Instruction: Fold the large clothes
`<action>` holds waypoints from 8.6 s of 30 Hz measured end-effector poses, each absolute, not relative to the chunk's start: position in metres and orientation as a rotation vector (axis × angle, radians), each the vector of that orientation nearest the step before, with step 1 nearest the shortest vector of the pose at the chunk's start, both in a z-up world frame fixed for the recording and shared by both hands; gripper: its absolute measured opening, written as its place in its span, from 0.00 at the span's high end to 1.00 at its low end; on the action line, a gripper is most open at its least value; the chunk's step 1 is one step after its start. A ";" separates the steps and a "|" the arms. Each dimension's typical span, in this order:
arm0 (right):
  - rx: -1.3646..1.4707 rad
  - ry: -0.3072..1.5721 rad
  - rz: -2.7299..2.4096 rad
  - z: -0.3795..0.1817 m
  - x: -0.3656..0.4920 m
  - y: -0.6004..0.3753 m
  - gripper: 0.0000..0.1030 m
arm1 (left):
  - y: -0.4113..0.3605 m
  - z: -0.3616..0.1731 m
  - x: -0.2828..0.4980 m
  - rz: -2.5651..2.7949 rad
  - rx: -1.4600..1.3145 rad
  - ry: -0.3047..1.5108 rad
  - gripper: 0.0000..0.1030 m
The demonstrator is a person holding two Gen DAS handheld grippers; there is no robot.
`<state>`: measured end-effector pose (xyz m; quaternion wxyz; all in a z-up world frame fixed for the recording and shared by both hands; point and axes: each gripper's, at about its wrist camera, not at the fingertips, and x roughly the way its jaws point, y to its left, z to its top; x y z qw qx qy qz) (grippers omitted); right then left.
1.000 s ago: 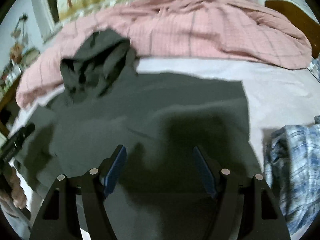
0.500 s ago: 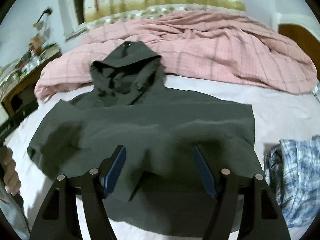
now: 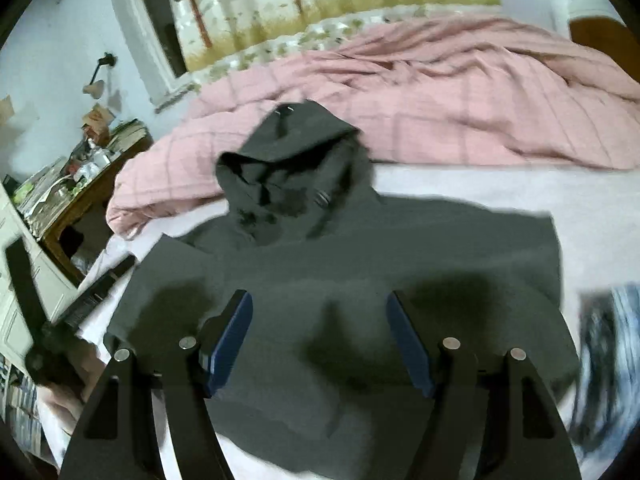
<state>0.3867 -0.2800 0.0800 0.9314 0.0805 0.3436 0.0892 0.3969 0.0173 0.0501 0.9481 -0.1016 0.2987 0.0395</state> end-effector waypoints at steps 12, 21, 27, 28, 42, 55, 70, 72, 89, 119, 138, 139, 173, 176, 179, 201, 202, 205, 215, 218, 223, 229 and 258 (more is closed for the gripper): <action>0.184 0.721 0.034 0.117 0.586 -0.284 0.31 | 0.036 0.059 0.502 -0.041 -0.244 0.592 0.31; 0.313 0.751 0.019 0.056 0.672 -0.276 0.32 | 0.061 0.028 0.518 0.013 -0.324 0.682 0.31; 0.316 0.792 0.042 0.037 0.679 -0.266 0.93 | 0.043 0.034 0.515 0.015 -0.253 0.656 0.31; 0.300 0.779 0.062 0.037 0.672 -0.265 0.94 | 0.041 0.035 0.514 0.019 -0.243 0.652 0.31; -0.037 0.869 -0.061 0.023 0.574 -0.276 0.90 | 0.043 0.039 0.515 0.027 -0.237 0.653 0.31; -0.145 0.685 -0.067 0.103 0.694 -0.199 0.23 | 0.032 0.020 0.523 0.007 -0.186 0.718 0.30; -0.148 0.582 0.119 0.104 0.615 -0.169 0.98 | 0.019 0.032 0.518 -0.042 -0.180 0.698 0.30; -0.220 0.568 0.141 0.103 0.580 -0.163 0.98 | 0.019 0.038 0.515 -0.065 -0.194 0.683 0.30; -0.043 0.780 0.222 0.011 0.425 -0.197 0.98 | -0.048 0.060 0.497 -0.422 -0.280 0.770 0.12; 0.275 0.717 0.099 0.061 0.412 -0.253 0.47 | -0.003 0.034 0.383 -0.249 -0.172 0.836 0.47; 0.057 0.891 0.146 0.032 0.429 -0.254 0.46 | 0.003 0.086 0.352 -0.203 -0.179 0.515 0.31; 0.126 0.868 0.151 0.040 0.428 -0.263 0.46 | -0.001 0.083 0.356 -0.319 -0.247 0.564 0.32; 0.391 0.879 0.238 -0.016 0.456 -0.258 0.42 | 0.010 0.021 0.401 -0.171 -0.244 0.781 0.34; 0.474 0.850 0.185 -0.028 0.457 -0.267 0.62 | -0.002 -0.001 0.412 -0.105 -0.149 0.840 0.33; 0.542 0.806 0.179 -0.030 0.455 -0.276 0.93 | -0.002 0.003 0.407 0.021 -0.097 0.813 0.51; 0.338 0.787 0.055 0.029 0.425 -0.278 0.71 | 0.029 0.019 0.403 0.036 -0.159 0.752 0.44; 0.323 0.745 0.080 0.041 0.417 -0.274 0.55 | 0.031 0.027 0.399 0.014 -0.179 0.726 0.43; 0.282 0.672 0.189 0.065 0.399 -0.252 0.45 | 0.026 0.049 0.385 0.012 -0.168 0.629 0.37; 0.002 0.928 0.188 -0.037 0.428 -0.181 0.45 | 0.020 0.038 0.392 0.081 -0.136 0.631 0.35; -0.002 0.939 0.174 -0.030 0.429 -0.179 0.44 | 0.017 0.041 0.388 0.062 -0.125 0.626 0.35; 0.088 0.909 0.150 0.002 0.421 -0.205 0.43 | 0.013 0.070 0.367 0.024 -0.109 0.546 0.35; 0.055 0.733 0.022 0.072 0.365 -0.240 0.43 | 0.025 0.120 0.341 -0.127 -0.229 0.474 0.28; 0.446 0.746 -0.099 0.004 0.253 -0.352 0.12 | 0.113 0.039 0.287 -0.057 -0.509 0.668 0.01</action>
